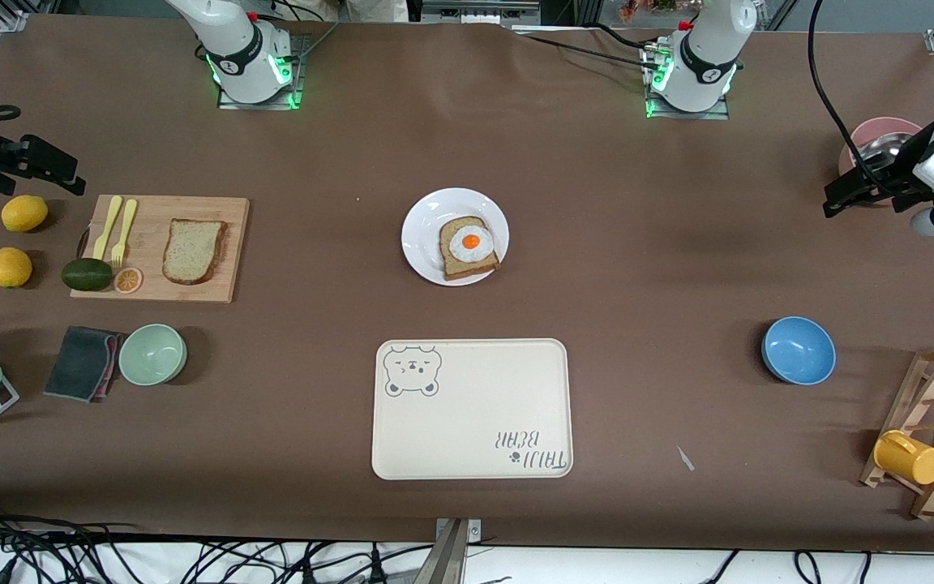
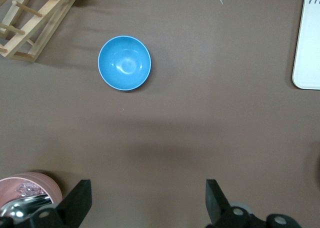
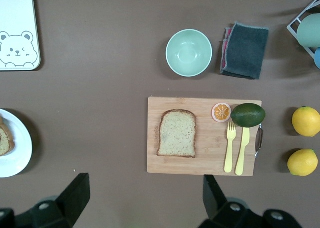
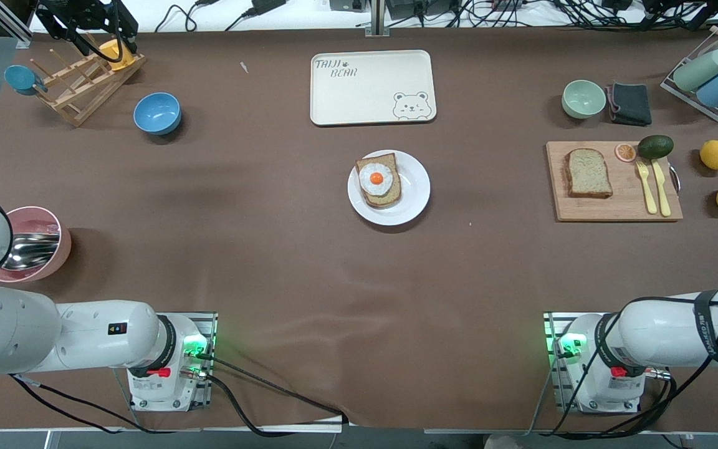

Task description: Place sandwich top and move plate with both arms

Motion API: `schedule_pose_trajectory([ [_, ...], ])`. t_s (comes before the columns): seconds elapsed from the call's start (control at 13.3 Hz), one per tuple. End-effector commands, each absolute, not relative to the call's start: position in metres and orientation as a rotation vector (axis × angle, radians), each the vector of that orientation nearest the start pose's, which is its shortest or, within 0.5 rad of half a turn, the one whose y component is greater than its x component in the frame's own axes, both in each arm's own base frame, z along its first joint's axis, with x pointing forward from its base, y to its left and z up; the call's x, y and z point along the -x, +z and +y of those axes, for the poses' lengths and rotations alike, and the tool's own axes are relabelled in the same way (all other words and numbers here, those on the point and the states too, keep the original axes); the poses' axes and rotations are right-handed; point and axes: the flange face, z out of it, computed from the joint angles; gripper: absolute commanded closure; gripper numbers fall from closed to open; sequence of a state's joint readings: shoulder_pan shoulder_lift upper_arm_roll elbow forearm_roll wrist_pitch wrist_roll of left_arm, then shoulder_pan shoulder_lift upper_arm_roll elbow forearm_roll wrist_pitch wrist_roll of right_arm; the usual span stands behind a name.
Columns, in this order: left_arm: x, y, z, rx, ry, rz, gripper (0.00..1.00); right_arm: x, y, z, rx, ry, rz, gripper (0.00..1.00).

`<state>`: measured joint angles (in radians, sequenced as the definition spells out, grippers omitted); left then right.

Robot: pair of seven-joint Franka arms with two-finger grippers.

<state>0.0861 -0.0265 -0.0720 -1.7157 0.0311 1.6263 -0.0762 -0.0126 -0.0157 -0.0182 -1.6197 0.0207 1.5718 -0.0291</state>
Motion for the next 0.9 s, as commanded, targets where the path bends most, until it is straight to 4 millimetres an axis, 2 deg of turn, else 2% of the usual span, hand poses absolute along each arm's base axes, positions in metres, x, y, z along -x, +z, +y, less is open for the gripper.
schedule_pose_trajectory([
  [0.0, -0.5492, 0.5777, 0.0085, 3.122, 0.088, -0.135, 0.00, -0.5460, 0.6124, -0.0165, 3.122, 0.040, 0.017, 0.00],
  [0.83, -0.5504, 0.5746, 0.0078, 3.122, 0.095, -0.135, 0.00, -0.5452, 0.6124, -0.0168, 3.125, 0.049, -0.004, 0.00],
])
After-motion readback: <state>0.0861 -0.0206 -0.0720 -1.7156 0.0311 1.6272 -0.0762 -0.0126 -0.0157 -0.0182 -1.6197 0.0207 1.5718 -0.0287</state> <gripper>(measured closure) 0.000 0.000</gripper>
